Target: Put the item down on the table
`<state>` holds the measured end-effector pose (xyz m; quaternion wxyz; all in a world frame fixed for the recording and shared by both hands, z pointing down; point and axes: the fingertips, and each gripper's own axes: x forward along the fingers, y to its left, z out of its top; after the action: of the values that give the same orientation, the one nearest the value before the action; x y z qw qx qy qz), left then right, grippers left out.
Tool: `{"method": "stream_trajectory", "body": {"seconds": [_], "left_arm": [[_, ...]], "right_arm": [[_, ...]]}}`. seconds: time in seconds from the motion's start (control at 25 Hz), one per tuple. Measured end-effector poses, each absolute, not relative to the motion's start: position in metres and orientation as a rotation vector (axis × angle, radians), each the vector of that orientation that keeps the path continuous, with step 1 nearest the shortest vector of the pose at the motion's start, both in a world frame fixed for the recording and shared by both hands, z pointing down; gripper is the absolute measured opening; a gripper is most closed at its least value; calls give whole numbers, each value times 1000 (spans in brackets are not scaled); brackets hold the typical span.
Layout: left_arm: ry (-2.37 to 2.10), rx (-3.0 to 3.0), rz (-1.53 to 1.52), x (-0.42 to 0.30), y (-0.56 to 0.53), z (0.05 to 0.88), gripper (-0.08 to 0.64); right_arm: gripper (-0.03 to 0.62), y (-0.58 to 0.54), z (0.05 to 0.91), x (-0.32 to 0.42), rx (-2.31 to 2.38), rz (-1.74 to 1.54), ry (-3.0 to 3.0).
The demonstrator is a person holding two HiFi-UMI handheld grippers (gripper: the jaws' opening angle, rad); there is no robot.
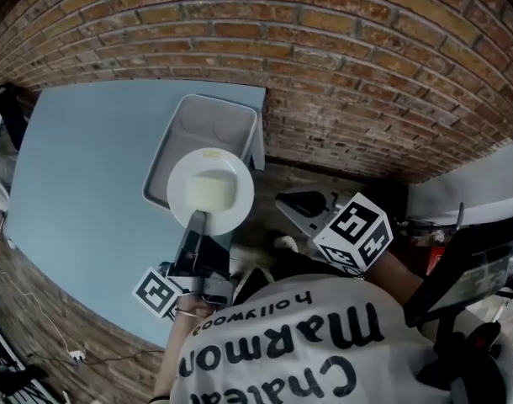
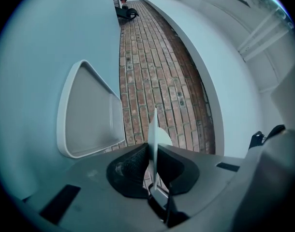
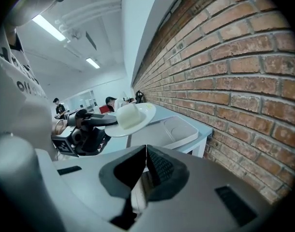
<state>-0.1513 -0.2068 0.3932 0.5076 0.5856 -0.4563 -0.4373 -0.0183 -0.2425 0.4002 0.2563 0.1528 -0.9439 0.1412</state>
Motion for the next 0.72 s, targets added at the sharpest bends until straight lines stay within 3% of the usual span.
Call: {"method": "stream_trajectory", "body": {"seconds": [0.72], "left_arm": [[-1107,1369,-1094,-129,-268,408,26]], "right_arm": [[11,-308,409,22,475,371,-2549]]}}
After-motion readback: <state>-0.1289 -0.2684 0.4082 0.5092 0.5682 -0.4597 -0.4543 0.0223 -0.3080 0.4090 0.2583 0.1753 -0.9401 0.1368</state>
